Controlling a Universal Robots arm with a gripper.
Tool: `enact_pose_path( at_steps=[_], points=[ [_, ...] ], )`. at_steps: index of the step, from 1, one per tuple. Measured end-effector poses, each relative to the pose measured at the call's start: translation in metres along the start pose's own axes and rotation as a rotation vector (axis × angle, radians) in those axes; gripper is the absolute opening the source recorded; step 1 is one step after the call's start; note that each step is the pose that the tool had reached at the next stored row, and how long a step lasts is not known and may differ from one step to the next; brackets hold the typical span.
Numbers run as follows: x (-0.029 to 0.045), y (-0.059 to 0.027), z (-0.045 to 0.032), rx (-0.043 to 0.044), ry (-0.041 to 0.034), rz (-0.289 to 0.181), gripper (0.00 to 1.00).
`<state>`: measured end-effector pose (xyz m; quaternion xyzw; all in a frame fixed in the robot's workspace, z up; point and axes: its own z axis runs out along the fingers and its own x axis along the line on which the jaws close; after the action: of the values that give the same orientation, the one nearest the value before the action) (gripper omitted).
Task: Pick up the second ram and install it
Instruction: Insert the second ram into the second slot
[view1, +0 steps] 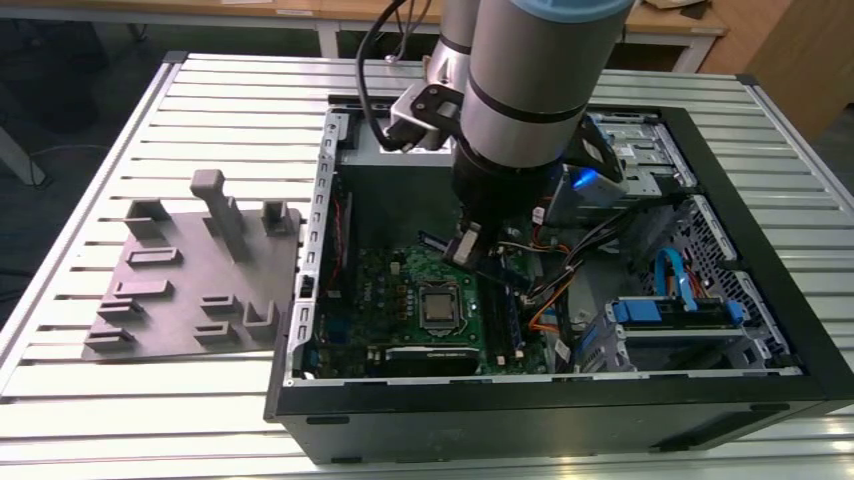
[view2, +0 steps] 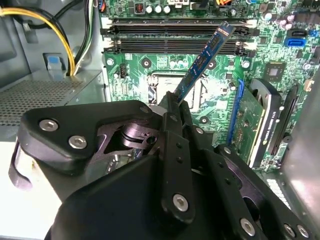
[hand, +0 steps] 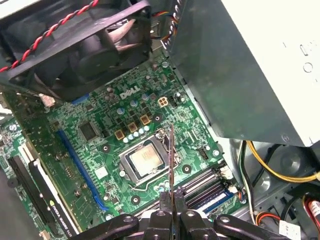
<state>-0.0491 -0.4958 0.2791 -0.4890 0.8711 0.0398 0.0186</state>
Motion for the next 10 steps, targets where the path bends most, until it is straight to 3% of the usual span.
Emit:
enact_pose_path(
  at_steps=[10],
  points=[
    [0.0,0.0,0.0003,0.0064,-0.0046,0.09,0.14]
  ],
)
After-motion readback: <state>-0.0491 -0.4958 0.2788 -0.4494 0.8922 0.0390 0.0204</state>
